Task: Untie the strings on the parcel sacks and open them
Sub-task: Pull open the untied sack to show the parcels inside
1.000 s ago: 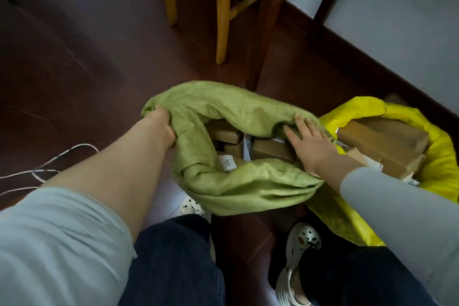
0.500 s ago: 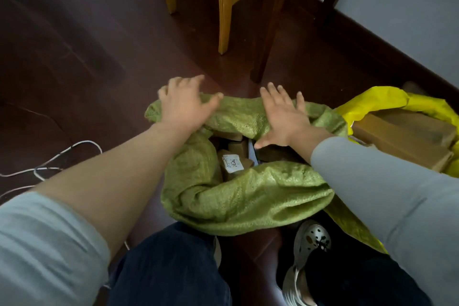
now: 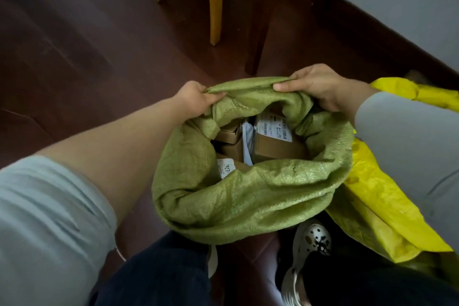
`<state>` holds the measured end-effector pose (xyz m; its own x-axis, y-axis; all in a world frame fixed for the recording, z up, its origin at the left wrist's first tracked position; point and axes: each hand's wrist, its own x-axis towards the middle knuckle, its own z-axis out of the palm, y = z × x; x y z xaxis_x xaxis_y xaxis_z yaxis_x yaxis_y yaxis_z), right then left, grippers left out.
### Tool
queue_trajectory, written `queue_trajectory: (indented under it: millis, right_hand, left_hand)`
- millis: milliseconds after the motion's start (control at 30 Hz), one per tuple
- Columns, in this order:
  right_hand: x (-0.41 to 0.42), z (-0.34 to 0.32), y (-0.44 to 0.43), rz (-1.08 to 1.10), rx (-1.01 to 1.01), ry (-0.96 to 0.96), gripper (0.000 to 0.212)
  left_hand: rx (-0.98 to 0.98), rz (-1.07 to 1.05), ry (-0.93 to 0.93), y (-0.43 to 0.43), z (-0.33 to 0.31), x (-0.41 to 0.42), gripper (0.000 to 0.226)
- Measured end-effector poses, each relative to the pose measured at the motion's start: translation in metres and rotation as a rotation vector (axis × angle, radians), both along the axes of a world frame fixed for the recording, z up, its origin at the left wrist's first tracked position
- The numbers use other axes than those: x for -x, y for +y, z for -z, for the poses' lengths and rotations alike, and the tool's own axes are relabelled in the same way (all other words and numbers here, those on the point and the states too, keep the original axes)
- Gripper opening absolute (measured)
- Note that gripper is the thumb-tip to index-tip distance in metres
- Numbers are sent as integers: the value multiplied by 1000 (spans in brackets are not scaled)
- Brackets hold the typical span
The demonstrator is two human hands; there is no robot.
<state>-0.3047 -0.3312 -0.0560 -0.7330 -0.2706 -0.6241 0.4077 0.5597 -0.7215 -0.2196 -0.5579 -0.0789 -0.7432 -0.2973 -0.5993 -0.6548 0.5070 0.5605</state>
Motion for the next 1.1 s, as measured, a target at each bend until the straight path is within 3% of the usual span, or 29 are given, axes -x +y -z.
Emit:
queue_trajectory:
  millis: [100, 167, 267, 333, 400, 467, 533, 567, 633, 667, 733, 800, 833, 900, 967, 1000, 1033, 1100]
  right_hand:
    - [8, -3, 3, -93, 7, -57, 39]
    - [10, 0, 3, -127, -39, 10, 43]
    - [15, 12, 2, -190, -387, 454, 42]
    - [11, 16, 2, -265, -572, 668, 49]
    - [-2, 16, 1, -345, -634, 769, 55]
    - [-20, 11, -3, -402, -644, 902, 49]
    - [-38, 3, -4, -422, -679, 999, 41]
    - [-45, -1, -3, -412, -715, 1022, 41]
    - [-57, -8, 0, -351, -825, 951, 53]
    - [-62, -11, 3, -311, -890, 852, 66]
    - [-72, -18, 12, -276, -1009, 617, 95]
    - [-83, -24, 23, -316, -1117, 433, 107]
    - [-88, -26, 30, -345, -1152, 367, 103]
    - [-95, -29, 41, -400, -1167, 283, 74]
    - [-97, -29, 48, -378, -1093, 288, 36]
    - [-95, -28, 51, -300, -1007, 279, 27]
    - [-92, -28, 51, -159, -872, 228, 25]
    - [-87, -34, 46, 275, -383, -2, 28]
  left_hand:
    - [-126, -79, -98, -6, -9, 3, 79]
    - [-228, -200, -137, -11, -10, 2, 84]
    - [-356, -450, -72, -12, -6, 3, 44]
    - [-316, -594, -41, -11, -6, 5, 34]
    - [-137, -578, -70, -14, -2, 5, 48]
    - [294, -387, -86, -12, 0, 0, 59]
    - [652, -165, 102, 1, -14, -13, 57]
    - [694, -58, 263, 12, -24, -21, 54]
    - [500, 223, 432, 38, -42, -37, 54]
    - [337, 369, 402, 53, -47, -47, 63]
    - [133, 647, 174, 82, -52, -66, 96]
    - [170, 840, -63, 101, -47, -84, 120]
    - [217, 882, -137, 108, -44, -93, 122]
    - [296, 895, -177, 118, -35, -110, 102]
    - [428, 896, -76, 121, -30, -121, 56]
    - [506, 871, -3, 119, -31, -124, 43]
    - [574, 837, 73, 116, -32, -124, 39]
    - [665, 762, 193, 107, -37, -117, 34]
